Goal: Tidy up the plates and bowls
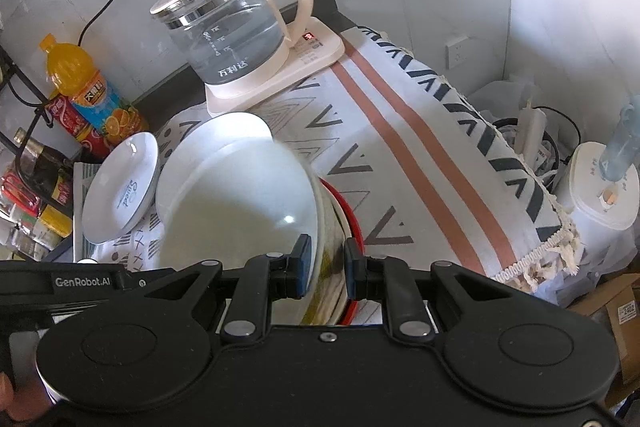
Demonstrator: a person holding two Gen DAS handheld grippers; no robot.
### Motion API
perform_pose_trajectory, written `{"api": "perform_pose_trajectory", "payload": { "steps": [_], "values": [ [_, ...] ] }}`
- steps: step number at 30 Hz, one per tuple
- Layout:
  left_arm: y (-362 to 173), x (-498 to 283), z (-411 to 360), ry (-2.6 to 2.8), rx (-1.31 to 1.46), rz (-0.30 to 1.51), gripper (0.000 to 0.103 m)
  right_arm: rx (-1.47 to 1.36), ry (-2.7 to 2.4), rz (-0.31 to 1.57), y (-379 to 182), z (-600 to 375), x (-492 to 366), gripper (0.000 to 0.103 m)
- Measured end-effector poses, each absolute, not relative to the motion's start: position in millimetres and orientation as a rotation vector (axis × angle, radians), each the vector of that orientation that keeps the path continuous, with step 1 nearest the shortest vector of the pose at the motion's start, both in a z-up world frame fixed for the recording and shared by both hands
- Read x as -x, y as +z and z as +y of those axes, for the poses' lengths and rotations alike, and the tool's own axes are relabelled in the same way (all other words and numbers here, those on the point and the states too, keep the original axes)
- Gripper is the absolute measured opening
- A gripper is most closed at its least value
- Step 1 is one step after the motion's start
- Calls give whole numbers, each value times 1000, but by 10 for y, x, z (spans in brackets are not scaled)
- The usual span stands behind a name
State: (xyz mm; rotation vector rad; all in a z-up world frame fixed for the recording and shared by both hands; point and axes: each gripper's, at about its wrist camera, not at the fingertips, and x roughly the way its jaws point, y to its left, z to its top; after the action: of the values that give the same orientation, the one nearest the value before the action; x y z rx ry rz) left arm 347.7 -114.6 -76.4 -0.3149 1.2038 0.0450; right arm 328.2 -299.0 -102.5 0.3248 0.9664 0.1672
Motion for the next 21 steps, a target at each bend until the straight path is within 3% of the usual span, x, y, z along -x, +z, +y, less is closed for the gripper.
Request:
{"api": "perform_pose_trajectory", "payload": {
  "steps": [5, 15, 21],
  "values": [
    [-726, -3509, -1075, 55, 327, 1193, 12, -308, 180, 942, -931, -3007, -3309, 20],
    [-582, -3466, -1034, 67, 324, 1161, 15, -300, 179, 906, -866, -3040, -3253, 13],
    [-556, -3307, -908, 115, 338, 1158, 22, -288, 176, 957, -983, -3000, -3170, 11]
  ]
}}
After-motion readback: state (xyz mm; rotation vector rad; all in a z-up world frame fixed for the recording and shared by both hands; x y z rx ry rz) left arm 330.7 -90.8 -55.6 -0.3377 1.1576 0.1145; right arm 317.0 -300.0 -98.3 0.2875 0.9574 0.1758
